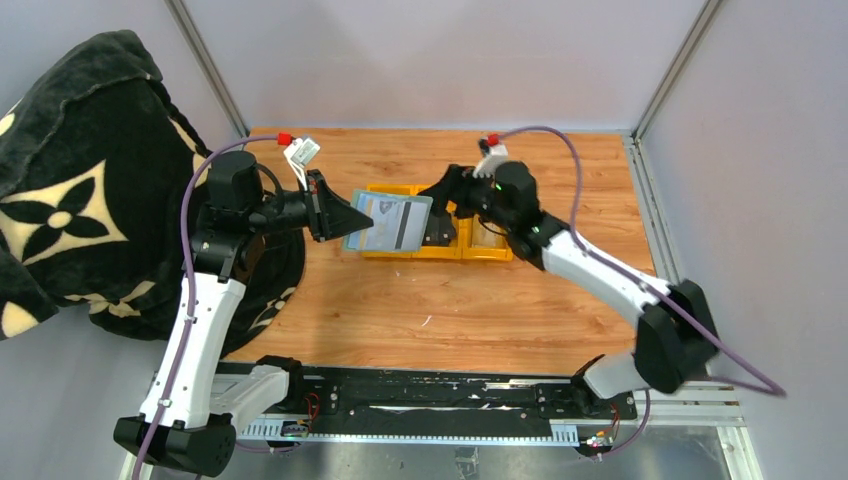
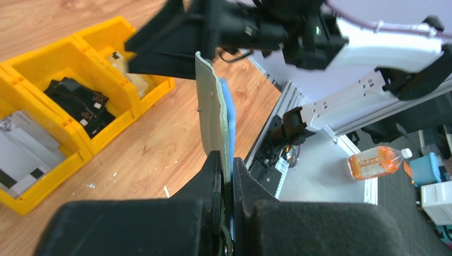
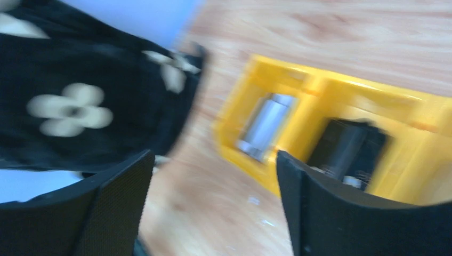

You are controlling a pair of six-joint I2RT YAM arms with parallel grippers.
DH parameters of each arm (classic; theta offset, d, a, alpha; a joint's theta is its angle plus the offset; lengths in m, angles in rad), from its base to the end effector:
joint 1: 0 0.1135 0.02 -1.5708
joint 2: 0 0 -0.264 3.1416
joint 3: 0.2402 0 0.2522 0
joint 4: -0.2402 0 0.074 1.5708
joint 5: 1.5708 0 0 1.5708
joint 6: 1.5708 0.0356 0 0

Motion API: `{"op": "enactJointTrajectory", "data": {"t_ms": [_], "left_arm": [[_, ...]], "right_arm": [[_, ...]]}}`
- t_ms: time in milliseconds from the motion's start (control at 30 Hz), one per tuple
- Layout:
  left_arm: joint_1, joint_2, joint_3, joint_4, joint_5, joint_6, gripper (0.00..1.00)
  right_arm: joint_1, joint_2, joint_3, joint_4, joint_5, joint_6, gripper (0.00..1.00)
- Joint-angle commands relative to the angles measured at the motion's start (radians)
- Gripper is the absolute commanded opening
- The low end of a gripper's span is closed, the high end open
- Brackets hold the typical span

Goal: Take the credit cards out of the card holder
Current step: Place the credit card in the storage box, then remove the credit card from the card holder.

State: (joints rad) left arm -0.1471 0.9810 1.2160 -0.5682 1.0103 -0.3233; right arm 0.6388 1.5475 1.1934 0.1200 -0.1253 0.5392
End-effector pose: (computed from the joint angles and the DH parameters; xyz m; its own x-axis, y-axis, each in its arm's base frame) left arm 0.1788 -0.0570 0.4179 -0.5831 -0.0843 -0.8080 0.7218 0.4026 -0.5629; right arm 0.2950 0.2246 0.3234 -0.5136 0.2531 -0.8198 -0.4957 0.6923 0.5243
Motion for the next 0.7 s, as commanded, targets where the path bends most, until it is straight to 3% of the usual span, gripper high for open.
{"op": "enactJointTrajectory", "data": {"t_ms": [0,33,167,300,667], "left_arm": [[0.004,-0.019,-0.007,0.160,0.029,-0.106,0.00],[0.004,-0.020,-0.018,0.204,0.030,-0.130,0.00],[0.004,-0.009,-0.033,0.260,0.027,-0.191,0.00],[0.004,-0.004,-0.065,0.353,0.032,-0.268,0.00],[0.004,-0.017,-0.086,0.417,0.039,-0.349,0.00]], "right_arm": [[-0.011,-0.215,-0.344,0.594,-0.296,0.252,0.91],[-0.010,-0.239,-0.440,0.791,-0.340,0.319,0.92],[0.005,-0.292,-0.600,1.126,-0.418,0.505,0.92],[0.051,-0.277,-0.694,1.402,-0.381,0.609,0.92],[0.137,-0.150,-0.630,1.475,-0.330,0.628,0.92]]}}
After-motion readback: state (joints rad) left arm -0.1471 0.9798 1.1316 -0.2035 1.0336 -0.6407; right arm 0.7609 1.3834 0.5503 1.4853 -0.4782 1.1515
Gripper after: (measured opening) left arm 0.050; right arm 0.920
